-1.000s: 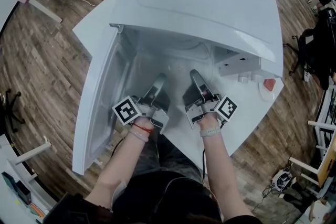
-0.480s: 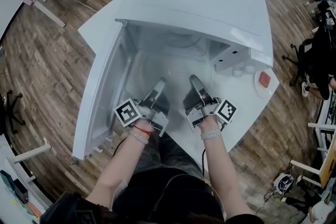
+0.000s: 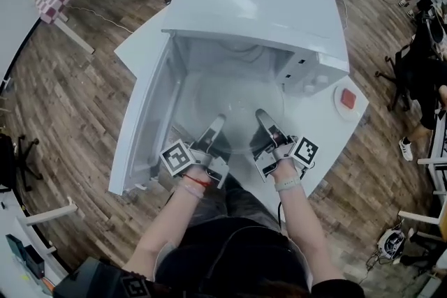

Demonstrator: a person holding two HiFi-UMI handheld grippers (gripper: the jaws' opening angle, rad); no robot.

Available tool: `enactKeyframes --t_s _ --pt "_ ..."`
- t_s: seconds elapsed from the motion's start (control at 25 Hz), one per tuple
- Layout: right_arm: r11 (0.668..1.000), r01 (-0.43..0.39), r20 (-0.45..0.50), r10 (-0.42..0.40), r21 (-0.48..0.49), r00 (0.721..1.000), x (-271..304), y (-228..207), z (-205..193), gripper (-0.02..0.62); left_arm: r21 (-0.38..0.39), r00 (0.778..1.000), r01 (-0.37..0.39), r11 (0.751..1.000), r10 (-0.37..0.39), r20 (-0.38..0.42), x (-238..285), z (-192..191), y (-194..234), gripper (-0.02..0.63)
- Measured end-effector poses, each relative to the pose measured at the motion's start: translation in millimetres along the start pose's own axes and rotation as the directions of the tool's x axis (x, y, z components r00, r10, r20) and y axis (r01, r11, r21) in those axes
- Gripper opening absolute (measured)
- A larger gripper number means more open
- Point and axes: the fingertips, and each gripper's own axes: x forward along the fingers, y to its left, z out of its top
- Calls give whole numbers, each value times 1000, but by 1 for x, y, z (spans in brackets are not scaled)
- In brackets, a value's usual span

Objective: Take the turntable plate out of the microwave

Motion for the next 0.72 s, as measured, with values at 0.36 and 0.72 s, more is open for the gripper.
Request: enactKeyframes --t_s 0.36,0.72 --pt "1000 -6 49 7 -12 999 -22 14 -14 44 -1 997 1 1000 -1 -72 -14 -13 -12 31" --pt "1000 6 136 -9 17 991 -58 31 -39 44 -8 987 -15 1000 14 -158 -40 -33 -29 31"
